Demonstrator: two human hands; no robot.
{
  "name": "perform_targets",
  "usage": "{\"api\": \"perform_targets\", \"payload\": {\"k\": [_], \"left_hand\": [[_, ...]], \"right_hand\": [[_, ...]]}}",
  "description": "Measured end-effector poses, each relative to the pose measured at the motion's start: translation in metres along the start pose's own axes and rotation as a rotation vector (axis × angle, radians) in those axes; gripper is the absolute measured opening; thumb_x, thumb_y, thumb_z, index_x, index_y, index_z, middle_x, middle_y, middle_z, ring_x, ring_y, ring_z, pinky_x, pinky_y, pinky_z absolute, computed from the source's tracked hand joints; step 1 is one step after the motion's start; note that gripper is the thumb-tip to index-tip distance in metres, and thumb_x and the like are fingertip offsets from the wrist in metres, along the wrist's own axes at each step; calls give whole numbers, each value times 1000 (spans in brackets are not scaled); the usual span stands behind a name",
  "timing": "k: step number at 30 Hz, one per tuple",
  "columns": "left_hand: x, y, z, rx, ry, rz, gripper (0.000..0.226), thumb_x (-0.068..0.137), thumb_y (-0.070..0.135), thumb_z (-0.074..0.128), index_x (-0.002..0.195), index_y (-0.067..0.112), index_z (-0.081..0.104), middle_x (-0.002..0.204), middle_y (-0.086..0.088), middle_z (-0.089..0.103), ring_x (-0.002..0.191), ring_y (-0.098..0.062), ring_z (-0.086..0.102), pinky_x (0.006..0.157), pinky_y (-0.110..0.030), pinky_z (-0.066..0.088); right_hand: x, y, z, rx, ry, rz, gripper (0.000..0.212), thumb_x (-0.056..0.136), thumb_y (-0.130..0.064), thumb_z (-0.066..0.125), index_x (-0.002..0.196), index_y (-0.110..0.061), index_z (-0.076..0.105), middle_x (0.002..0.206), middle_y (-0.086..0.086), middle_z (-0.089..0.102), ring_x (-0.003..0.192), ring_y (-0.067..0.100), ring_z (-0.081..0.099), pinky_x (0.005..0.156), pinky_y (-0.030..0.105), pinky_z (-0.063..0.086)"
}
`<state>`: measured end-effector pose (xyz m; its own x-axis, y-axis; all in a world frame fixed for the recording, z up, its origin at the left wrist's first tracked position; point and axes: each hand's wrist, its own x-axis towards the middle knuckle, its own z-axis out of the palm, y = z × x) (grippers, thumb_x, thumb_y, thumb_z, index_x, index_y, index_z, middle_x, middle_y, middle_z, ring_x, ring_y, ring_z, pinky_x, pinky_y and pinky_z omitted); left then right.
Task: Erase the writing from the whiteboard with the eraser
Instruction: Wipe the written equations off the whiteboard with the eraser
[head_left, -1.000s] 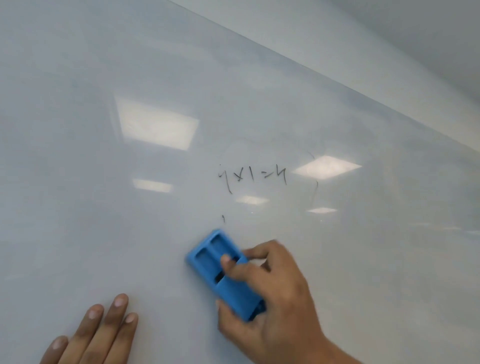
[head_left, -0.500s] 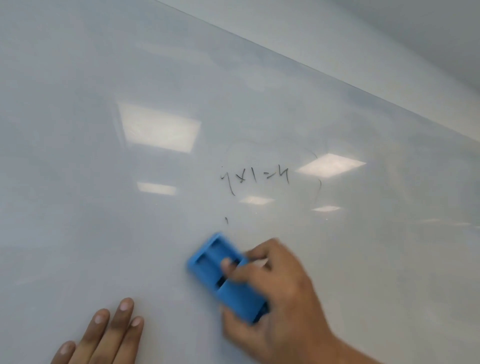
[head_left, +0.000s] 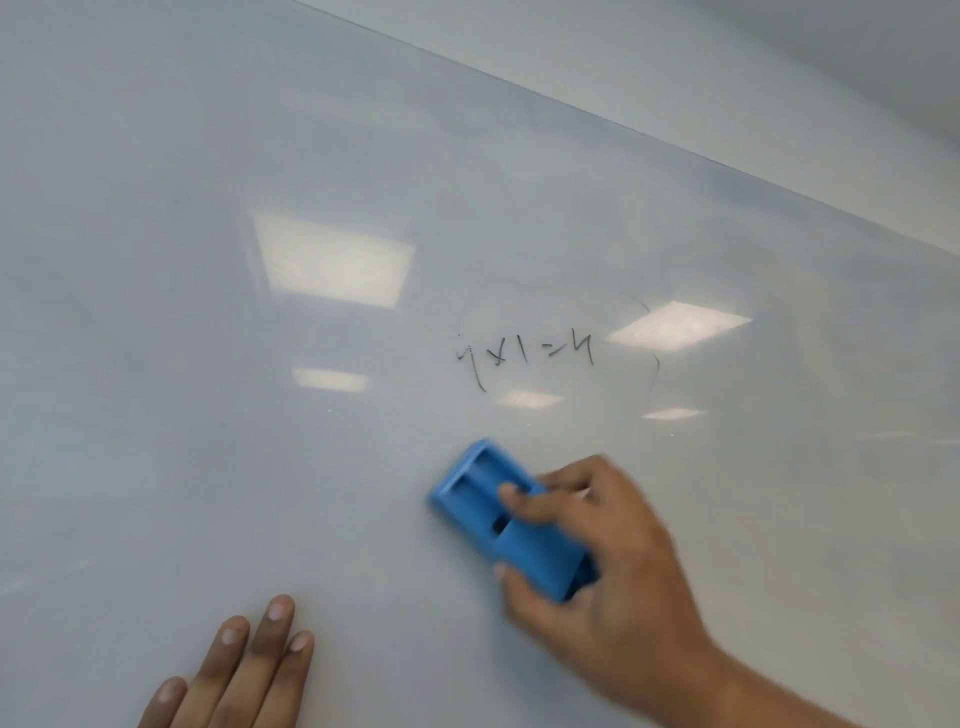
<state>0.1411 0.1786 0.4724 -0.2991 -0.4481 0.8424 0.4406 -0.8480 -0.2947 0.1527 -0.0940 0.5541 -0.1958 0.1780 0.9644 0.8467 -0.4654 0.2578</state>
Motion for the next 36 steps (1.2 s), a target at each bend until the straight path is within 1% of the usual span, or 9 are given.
{"api": "perform_targets", "payload": {"k": [4,7,10,14,21,26,31,33,36], "left_hand": [[0,-4,5,52,84,27,39,99,29,19,106,8,52,163,-7,25,151,-24,20,121,-36,10],[-1,-2,11,78,109,68,40,98,29,20,115,8,50,163,-8,26,151,-26,20,121,-37,10],[0,5,18,12,131,11,42,98,33,19,112,8,50,164,-4,24,151,-24,19,121,-37,9],[9,3,22,23,202,85,41,101,34,19,113,8,48,164,-8,22,152,-26,17,122,-37,7],[-3,5,11,18,129,39,38,95,33,22,106,11,51,162,-6,27,151,-24,22,121,-37,11],[-3,4,6,23,109,4,39,98,30,20,107,10,51,163,-6,26,151,-24,20,121,-37,11],[-5,1,1,52,96,27,37,100,26,19,108,10,52,161,-10,28,151,-25,21,121,-36,11],[-4,4,2,41,94,-1,37,98,28,20,107,11,52,158,-11,32,151,-24,21,121,-36,11],[-3,7,0,10,87,-46,36,98,27,20,107,12,51,164,-5,24,152,-21,19,122,-35,11]], "right_hand": [[44,85,-48,-130,326,396,38,68,-45,70,104,-39,63,111,-7,59,101,20,62,86,38,52],[56,110,-68,-115,372,643,37,74,-40,78,108,-40,64,118,-9,57,107,27,63,93,51,56],[38,83,-49,-135,327,500,32,79,-24,82,104,-34,64,112,-6,60,104,25,62,89,40,51],[20,63,-40,-66,127,239,34,80,-31,81,111,-32,69,111,-13,61,105,6,60,83,19,49],[109,138,-65,2,506,753,40,86,-30,78,124,-30,68,129,-7,61,113,19,62,105,46,54],[103,45,-2,-13,356,383,42,79,-33,79,119,-24,72,114,-3,62,107,14,60,94,10,41],[50,-23,24,-11,-112,-189,47,81,-39,70,127,-30,68,119,-5,58,102,18,57,92,25,47],[71,9,8,-95,-36,-147,46,83,-40,70,127,-26,69,121,0,63,105,23,61,96,25,44],[126,71,-23,-177,226,218,45,85,-39,76,127,-23,68,129,5,65,117,28,60,106,29,43]]}}
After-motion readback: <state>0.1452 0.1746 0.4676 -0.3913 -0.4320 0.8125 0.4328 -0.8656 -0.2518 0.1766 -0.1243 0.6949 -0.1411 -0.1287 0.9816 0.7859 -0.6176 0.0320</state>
